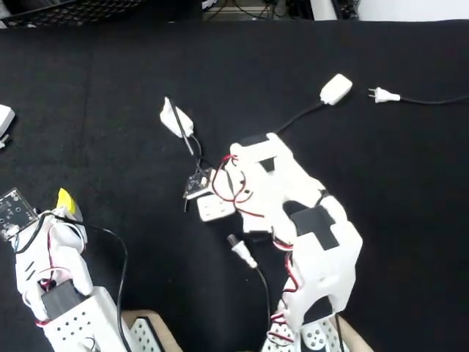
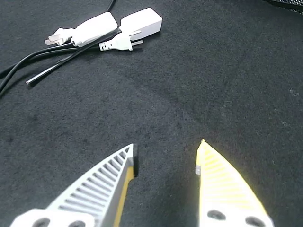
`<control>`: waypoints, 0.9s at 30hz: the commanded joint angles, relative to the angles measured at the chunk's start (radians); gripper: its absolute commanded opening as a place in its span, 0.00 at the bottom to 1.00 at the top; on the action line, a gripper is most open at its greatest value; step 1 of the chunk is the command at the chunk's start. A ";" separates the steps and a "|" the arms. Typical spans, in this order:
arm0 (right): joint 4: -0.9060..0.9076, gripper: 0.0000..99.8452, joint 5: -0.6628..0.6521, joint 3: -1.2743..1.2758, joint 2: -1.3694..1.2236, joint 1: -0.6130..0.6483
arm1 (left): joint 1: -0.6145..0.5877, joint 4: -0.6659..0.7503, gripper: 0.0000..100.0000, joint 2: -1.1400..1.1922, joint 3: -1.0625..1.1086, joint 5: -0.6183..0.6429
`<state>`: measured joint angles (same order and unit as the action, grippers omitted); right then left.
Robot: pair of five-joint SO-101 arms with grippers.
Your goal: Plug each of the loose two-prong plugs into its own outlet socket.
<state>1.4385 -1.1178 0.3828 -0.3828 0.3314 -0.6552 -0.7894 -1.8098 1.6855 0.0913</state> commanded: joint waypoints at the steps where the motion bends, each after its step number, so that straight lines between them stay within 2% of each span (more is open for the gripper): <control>1: 0.029 0.09 0.006 0.064 -0.058 -0.052 | -0.010 -0.005 0.22 -0.005 0.013 0.000; 7: 0.046 0.09 0.005 0.068 -0.058 -0.118 | -0.008 -0.005 0.22 -0.005 0.013 0.000; 17: 0.244 0.09 0.038 -0.067 0.077 -0.048 | -0.008 -0.005 0.22 -0.005 0.013 0.000; 19: 0.259 0.13 0.040 -0.073 0.125 -0.048 | -0.008 -0.005 0.22 -0.005 0.013 0.000; 24: 0.258 0.30 0.037 -0.038 0.205 -0.046 | -0.007 -0.005 0.22 -0.005 0.013 0.000; 27: 0.245 0.30 0.035 0.008 0.229 -0.008 | -0.007 -0.005 0.22 -0.005 0.013 0.000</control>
<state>1.6870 -1.0902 0.3659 -0.2110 0.2854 -0.6552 -0.7894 -1.8098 1.6855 0.0913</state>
